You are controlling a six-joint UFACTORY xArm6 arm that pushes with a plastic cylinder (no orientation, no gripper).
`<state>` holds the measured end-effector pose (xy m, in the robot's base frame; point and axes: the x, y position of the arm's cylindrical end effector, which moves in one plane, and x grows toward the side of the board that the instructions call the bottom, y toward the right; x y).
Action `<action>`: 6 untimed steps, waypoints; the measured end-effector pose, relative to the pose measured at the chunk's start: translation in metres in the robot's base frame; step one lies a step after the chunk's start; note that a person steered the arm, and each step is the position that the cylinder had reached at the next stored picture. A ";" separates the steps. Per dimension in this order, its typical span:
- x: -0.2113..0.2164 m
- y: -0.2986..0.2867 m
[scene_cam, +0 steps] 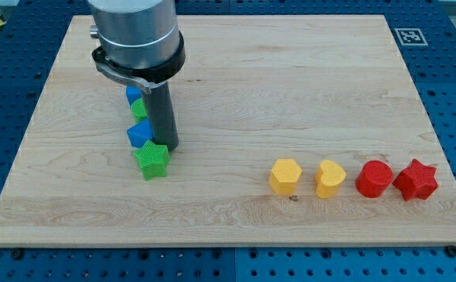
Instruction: Push the yellow heart slight down and left
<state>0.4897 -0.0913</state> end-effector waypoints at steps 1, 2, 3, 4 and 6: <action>0.000 0.040; 0.000 0.104; 0.003 0.157; 0.015 0.192; 0.027 0.237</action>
